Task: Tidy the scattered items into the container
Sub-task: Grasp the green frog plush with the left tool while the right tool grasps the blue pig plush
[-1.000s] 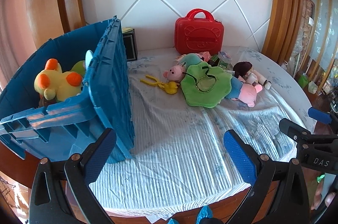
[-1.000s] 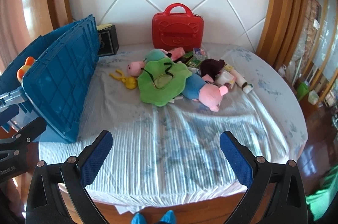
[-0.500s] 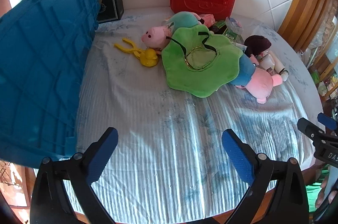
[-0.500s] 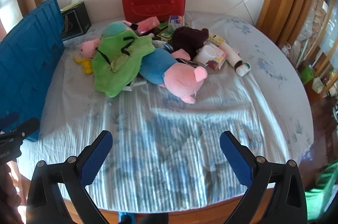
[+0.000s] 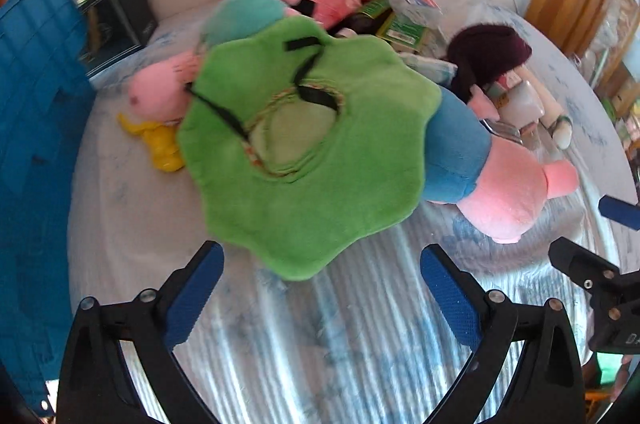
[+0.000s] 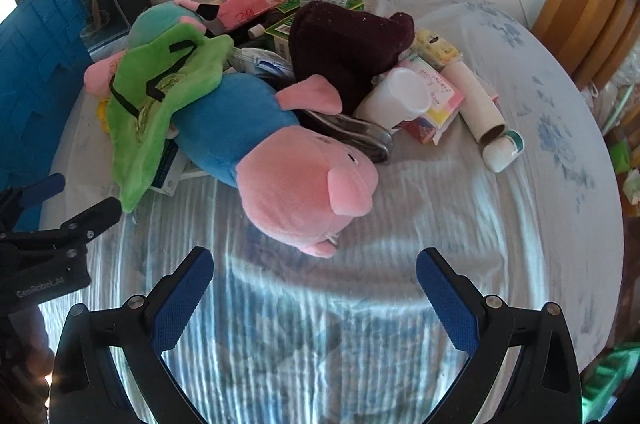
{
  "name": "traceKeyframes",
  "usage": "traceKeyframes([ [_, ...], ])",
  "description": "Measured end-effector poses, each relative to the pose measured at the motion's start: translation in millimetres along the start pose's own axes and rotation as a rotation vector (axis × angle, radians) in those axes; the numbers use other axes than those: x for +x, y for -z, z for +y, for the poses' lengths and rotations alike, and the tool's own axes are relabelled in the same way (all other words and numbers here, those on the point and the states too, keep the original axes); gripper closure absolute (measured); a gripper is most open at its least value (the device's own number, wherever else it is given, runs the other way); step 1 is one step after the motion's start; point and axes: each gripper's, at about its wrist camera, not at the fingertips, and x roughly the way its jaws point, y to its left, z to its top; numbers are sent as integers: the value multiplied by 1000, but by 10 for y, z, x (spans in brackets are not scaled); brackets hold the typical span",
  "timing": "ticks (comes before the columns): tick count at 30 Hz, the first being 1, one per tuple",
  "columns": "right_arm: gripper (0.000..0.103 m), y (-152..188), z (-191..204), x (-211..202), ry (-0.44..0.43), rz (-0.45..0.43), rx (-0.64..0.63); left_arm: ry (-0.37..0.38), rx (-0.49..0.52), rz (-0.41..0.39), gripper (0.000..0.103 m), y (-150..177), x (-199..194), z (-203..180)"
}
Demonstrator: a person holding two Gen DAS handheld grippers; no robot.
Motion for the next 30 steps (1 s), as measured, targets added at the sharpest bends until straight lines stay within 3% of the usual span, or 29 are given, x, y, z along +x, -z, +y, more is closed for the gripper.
traceKeyframes([
  [6, 0, -77, -102, 158, 9, 34, 11, -30, 33, 11, 6, -182, 370, -104],
  [8, 0, -127, -54, 213, 0, 35, -4, -36, 28, 2, 26, -247, 430, -59],
  [9, 0, -155, -20, 235, -5, 33, -11, -28, 24, 0, 29, -281, 460, -27],
  [11, 0, -229, 51, 295, -10, 30, -24, -26, 10, 9, 52, -331, 532, 48],
  [15, 0, -366, 186, 440, -11, 32, -55, -25, -37, -7, 61, -326, 450, 204],
  [16, 0, -392, 224, 465, -10, 31, -68, -26, -50, -14, 79, -295, 386, 248],
  [17, 0, -411, 261, 487, -7, 30, -81, -31, -62, -15, 90, -262, 316, 293],
  [21, 0, -495, 451, 583, 3, 23, -151, -18, -102, -8, 93, -174, 168, 433],
  [25, 0, -581, 634, 736, 70, 14, -236, -32, -89, 4, 93, -217, 308, 432],
  [30, 0, -677, 738, 967, 45, 29, -272, -52, -91, -5, 92, -294, 398, 401],
])
